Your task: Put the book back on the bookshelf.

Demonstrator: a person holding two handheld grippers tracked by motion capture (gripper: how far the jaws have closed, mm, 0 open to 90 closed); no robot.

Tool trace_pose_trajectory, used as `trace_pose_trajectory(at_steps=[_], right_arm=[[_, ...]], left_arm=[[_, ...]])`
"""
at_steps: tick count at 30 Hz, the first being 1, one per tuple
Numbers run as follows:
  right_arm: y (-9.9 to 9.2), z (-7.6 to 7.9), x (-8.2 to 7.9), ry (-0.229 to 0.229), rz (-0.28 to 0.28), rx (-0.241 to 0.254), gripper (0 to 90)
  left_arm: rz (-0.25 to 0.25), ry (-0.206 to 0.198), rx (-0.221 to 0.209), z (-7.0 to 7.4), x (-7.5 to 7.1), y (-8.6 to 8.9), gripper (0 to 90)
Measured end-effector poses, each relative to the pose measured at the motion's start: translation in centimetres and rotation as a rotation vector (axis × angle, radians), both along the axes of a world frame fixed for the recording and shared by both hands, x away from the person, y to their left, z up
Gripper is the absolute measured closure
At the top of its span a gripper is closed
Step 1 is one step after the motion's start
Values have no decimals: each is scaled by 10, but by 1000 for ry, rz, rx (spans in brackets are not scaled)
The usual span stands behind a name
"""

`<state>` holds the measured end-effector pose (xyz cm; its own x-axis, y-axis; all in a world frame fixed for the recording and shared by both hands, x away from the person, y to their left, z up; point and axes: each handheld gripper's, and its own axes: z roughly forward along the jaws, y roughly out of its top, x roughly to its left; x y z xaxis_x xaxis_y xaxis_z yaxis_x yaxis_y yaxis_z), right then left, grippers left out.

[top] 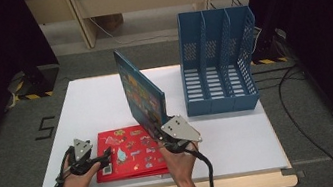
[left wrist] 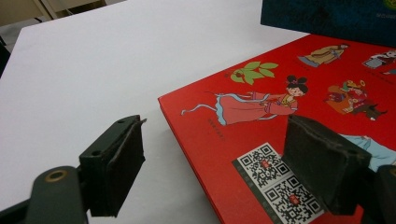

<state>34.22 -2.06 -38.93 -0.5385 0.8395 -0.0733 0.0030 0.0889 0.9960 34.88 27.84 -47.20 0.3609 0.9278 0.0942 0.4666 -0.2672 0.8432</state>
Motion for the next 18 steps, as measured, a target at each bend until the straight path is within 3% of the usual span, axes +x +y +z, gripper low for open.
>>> trace_pose_trajectory(at_steps=[6,12,18], right_arm=[[-3,-4,3,19,11,28,762],[3,-11,5,38,56,2,775],[6,-13,9,35,53,-5,772]], left_arm=[[-2,0,3,-1,1,0,199],[9,0,-4,0,1,2,199],[23,2,-24,0,2,7,199]])
